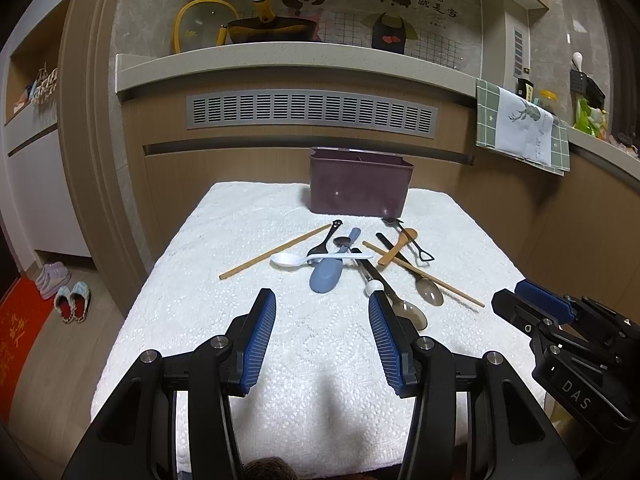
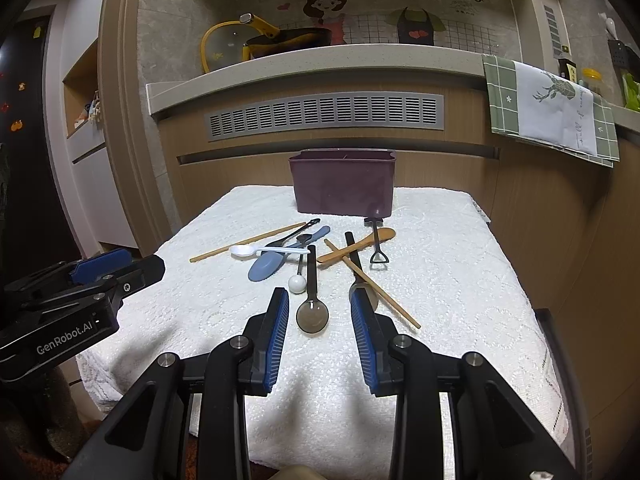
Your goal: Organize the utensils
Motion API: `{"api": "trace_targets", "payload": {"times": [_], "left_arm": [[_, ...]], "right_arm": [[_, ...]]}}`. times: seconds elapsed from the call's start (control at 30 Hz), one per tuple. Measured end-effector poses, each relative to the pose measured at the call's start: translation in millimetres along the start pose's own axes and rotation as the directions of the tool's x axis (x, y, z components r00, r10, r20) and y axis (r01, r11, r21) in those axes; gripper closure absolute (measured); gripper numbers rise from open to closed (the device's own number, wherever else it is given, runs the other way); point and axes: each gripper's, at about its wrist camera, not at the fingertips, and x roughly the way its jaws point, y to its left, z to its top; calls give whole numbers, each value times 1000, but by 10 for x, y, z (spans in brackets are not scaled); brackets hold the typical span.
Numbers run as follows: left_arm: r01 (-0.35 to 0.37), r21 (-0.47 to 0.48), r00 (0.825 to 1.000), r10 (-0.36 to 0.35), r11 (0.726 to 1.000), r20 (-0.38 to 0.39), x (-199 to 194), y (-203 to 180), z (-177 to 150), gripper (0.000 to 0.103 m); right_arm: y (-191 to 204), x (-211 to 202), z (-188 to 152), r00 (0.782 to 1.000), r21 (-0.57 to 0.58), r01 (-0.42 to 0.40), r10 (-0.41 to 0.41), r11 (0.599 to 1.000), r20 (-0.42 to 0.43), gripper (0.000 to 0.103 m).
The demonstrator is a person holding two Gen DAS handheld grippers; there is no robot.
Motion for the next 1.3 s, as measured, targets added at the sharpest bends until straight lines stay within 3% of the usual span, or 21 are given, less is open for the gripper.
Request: {"api": "trace_targets", "payload": {"times": [0.9, 1.3], "left_arm": [[4, -3, 1000, -4, 1000, -9, 6, -18, -13, 54], [38, -2, 998, -38, 999, -44, 281, 90, 49, 54]], "right_arm": [[-25, 9, 4, 1000, 7, -3, 3, 1000, -12, 72], [-76, 115, 32, 999, -29, 28, -29, 999, -28, 72]]}}
